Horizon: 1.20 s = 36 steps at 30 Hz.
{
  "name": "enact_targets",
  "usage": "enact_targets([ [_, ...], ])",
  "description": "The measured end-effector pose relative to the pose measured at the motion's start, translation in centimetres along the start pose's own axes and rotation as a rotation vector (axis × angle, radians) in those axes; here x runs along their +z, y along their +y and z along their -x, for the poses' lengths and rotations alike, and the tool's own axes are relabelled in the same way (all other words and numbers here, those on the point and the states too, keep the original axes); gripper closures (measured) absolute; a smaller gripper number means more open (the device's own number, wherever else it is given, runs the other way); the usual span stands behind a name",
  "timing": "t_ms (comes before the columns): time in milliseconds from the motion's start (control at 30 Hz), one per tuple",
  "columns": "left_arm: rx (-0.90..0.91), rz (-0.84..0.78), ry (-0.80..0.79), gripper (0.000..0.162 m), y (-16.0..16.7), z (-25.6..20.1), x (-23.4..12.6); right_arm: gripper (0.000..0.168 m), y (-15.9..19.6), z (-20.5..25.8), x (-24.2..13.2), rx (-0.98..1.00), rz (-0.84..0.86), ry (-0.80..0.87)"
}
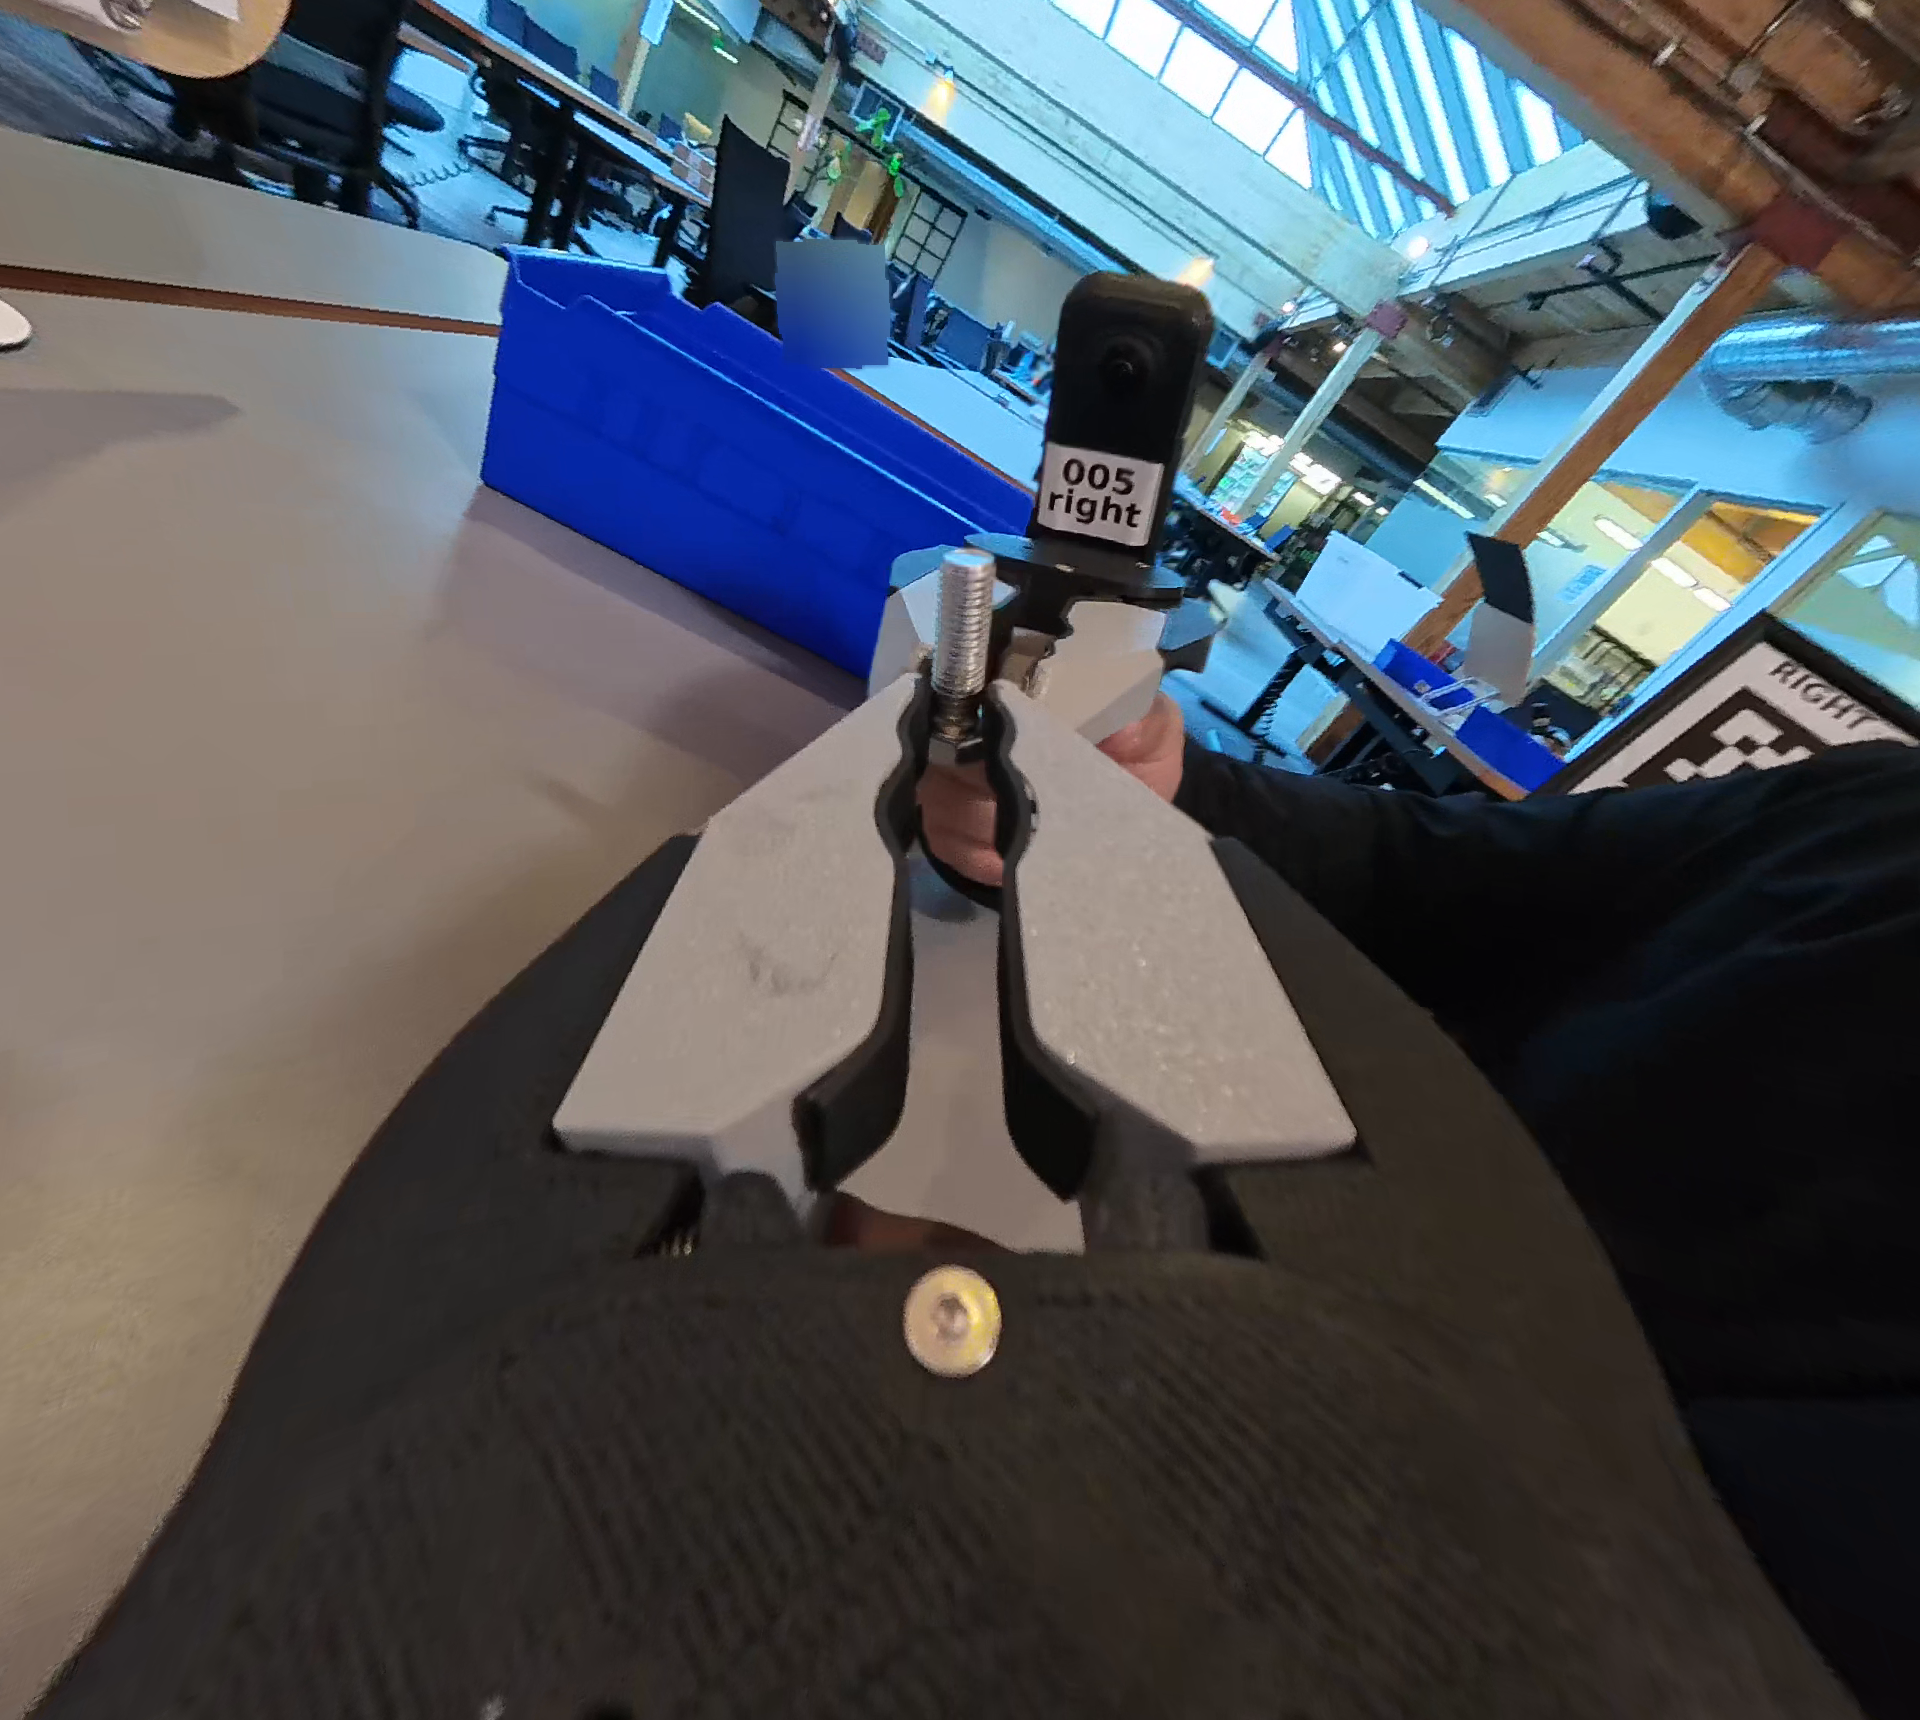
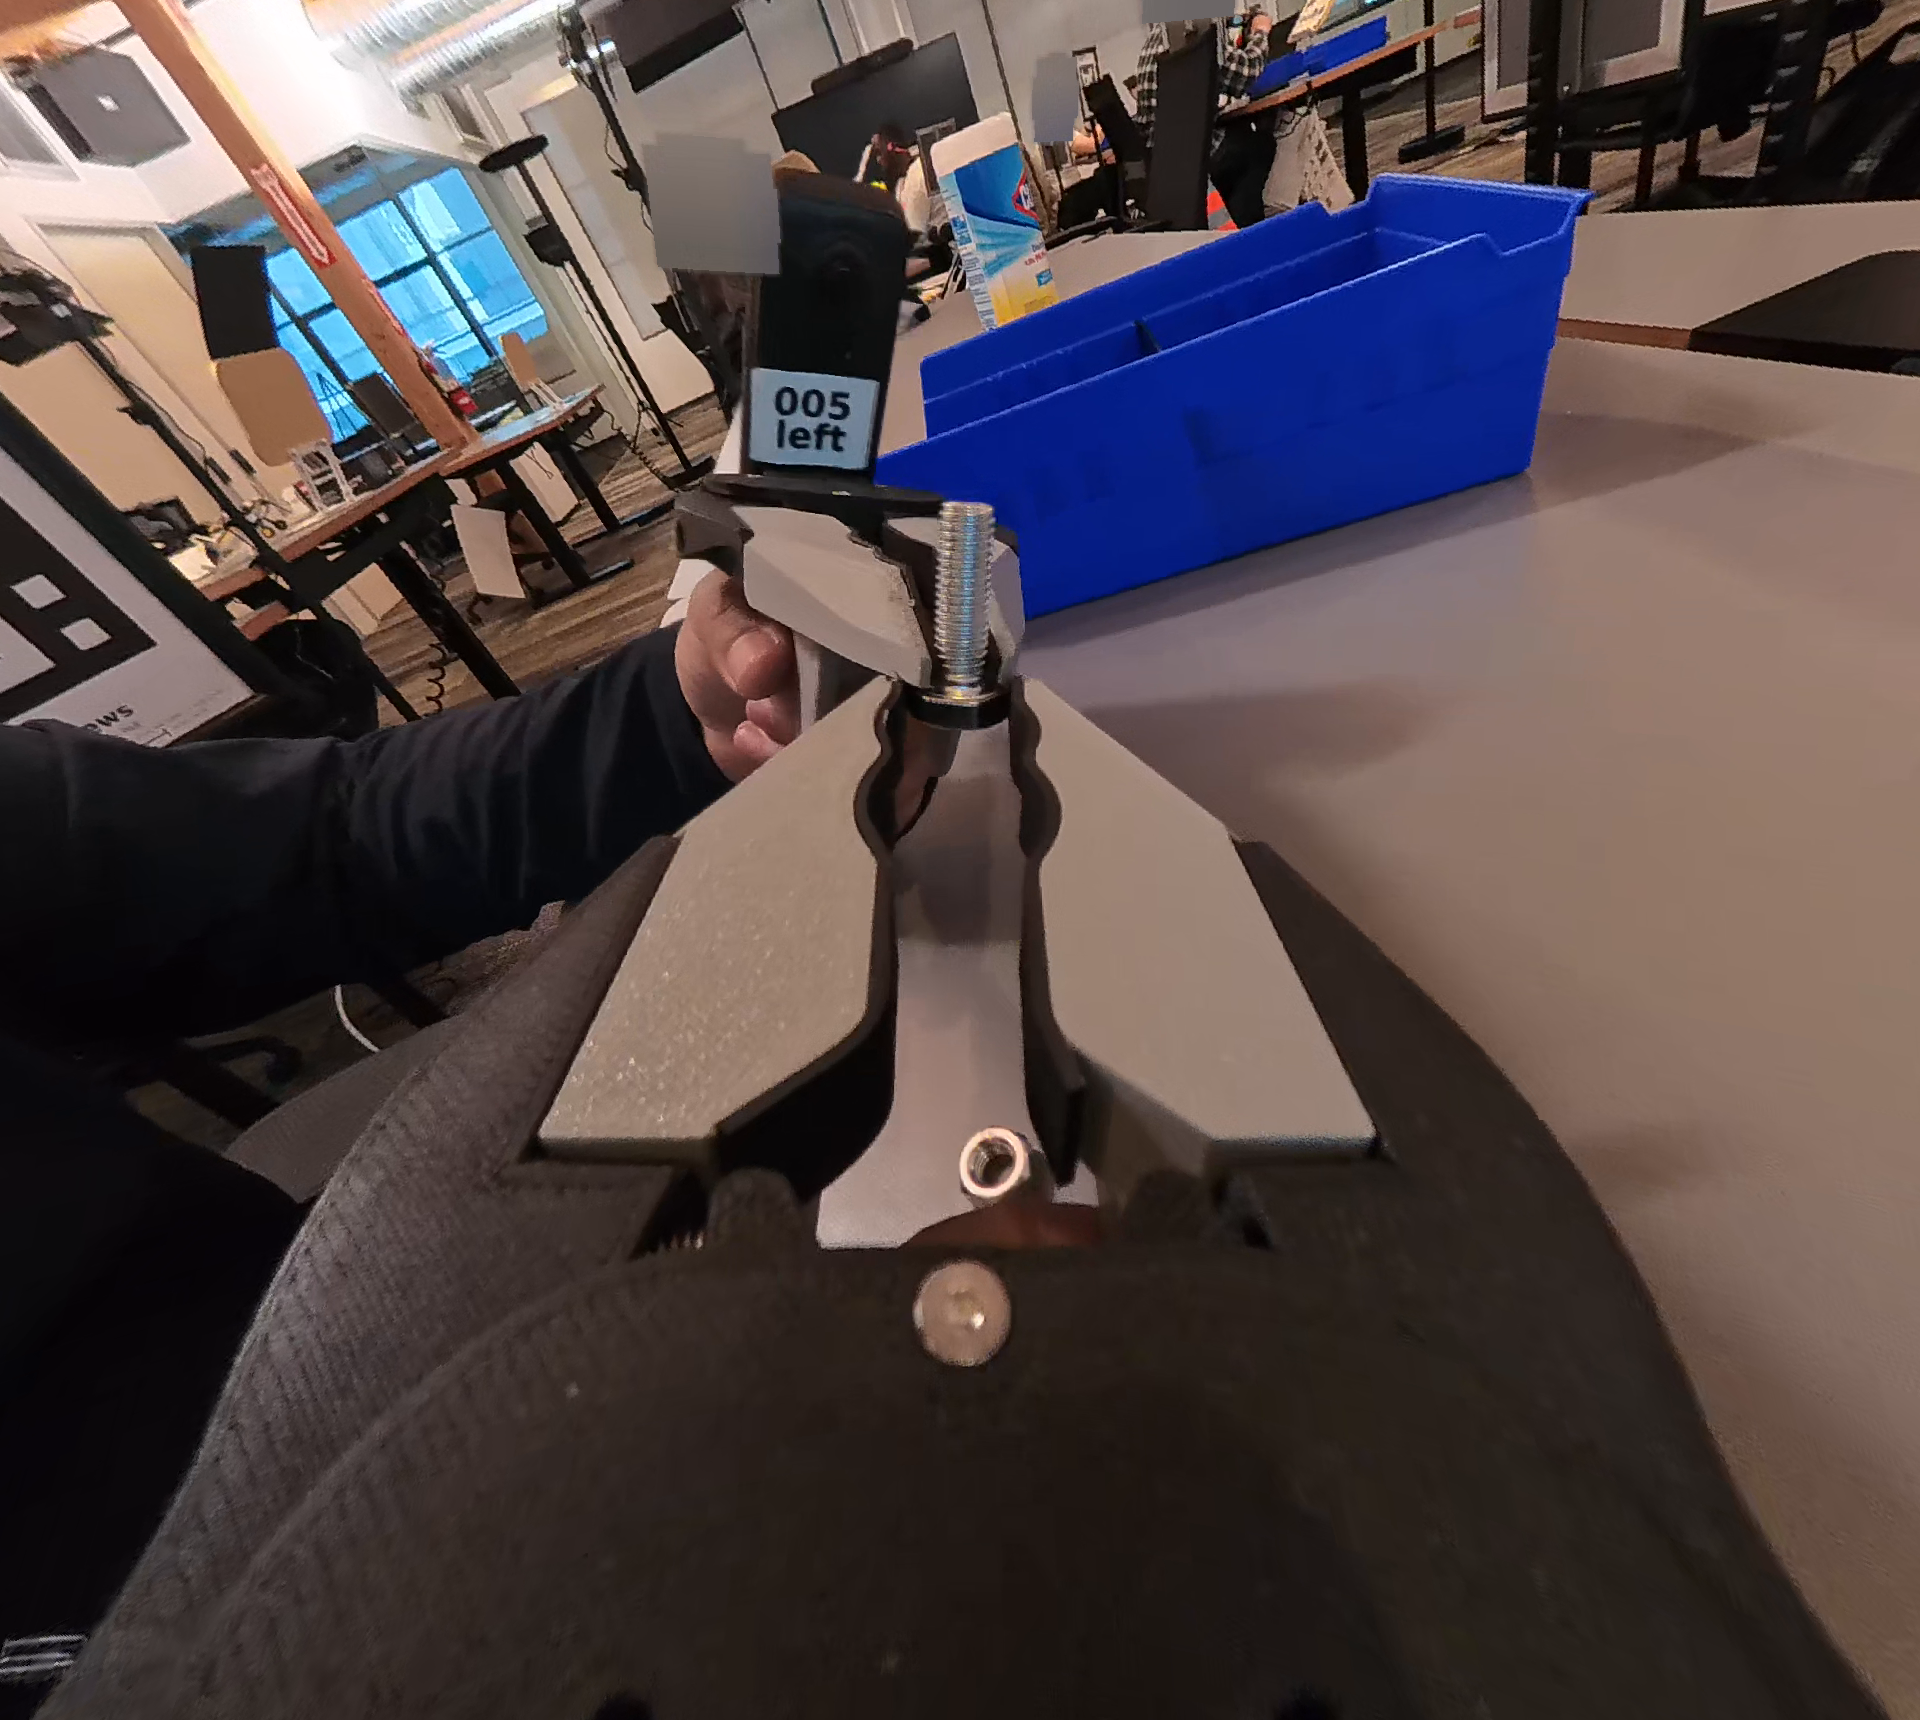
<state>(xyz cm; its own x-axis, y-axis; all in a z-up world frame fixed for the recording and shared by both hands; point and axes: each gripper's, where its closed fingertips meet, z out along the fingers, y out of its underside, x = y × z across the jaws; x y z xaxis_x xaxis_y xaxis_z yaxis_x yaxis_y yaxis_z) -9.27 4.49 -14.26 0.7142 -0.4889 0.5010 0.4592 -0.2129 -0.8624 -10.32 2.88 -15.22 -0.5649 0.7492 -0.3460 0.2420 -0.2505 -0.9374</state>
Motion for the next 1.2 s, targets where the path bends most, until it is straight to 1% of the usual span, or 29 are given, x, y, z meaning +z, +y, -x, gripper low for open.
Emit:
enact_targets([
  [100, 0.042, 0.011, -0.028, 0.155, 0.1, 0.1, 0.0, 0.152, 0.1, -0.1, 0.0, -0.004, 0.006, 0.001],
  [367, 0.037, 0.032, -0.026, 0.155, 0.5, 0.4, 0.0, 0.152, 0.6, -0.3, 0.1, -0.033, 0.036, 0.019],
  [500, 0.133, 0.077, -0.057, 0.155, 0.9, 0.5, -0.2, 0.152, 1.0, -0.2, 0.2, -0.021, 0.048, -0.002],
  [567, 0.145, 0.072, -0.05, 0.155, 0.8, 0.4, -0.3, 0.152, 0.9, -0.1, 0.2, -0.009, 0.041, -0.017],
  [633, 0.161, 0.069, -0.049, 0.155, 0.7, 0.3, -0.3, 0.149, 0.9, -0.1, 0.2, 0.001, 0.05, -0.023],
  [667, 0.175, 0.073, -0.051, 0.155, 0.7, 0.2, -0.3, 0.144, 1.0, -0.2, 0.1, 0.006, 0.066, -0.021],
  [767, 0.199, 0.046, -0.088, 0.155, -0.2, 0.7, -1.0, 0.139, 2.4, -0.7, -0.4, -0.006, 0.173, -0.013],
  [833, 0.226, 0.007, -0.134, 0.156, -1.3, 1.3, -1.8, 0.137, 4.5, -0.8, -0.9, -0.048, 0.306, -0.019],
  [933, 0.319, -0.057, -0.172, 0.155, -2.6, 1.4, -2.6, 0.135, 7.4, -0.7, -1.6, -0.156, 0.485, -0.007],
  [1000, 0.356, -0.038, -0.217, 0.155, -2.5, 2.0, -2.8, 0.133, 8.8, -0.6, -2.1, -0.239, 0.576, 0.012],
  [1100, 0.388, -0.016, -0.233, 0.155, -2.2, 2.4, -2.7, 0.134, 9.5, -0.8, -2.4, -0.333, 0.623, 0.053],
  [1200, 0.38, -0.009, -0.216, 0.155, -1.9, 2.3, -2.6, 0.134, 10.3, -0.8, -2.6, -0.36, 0.67, 0.054],
])
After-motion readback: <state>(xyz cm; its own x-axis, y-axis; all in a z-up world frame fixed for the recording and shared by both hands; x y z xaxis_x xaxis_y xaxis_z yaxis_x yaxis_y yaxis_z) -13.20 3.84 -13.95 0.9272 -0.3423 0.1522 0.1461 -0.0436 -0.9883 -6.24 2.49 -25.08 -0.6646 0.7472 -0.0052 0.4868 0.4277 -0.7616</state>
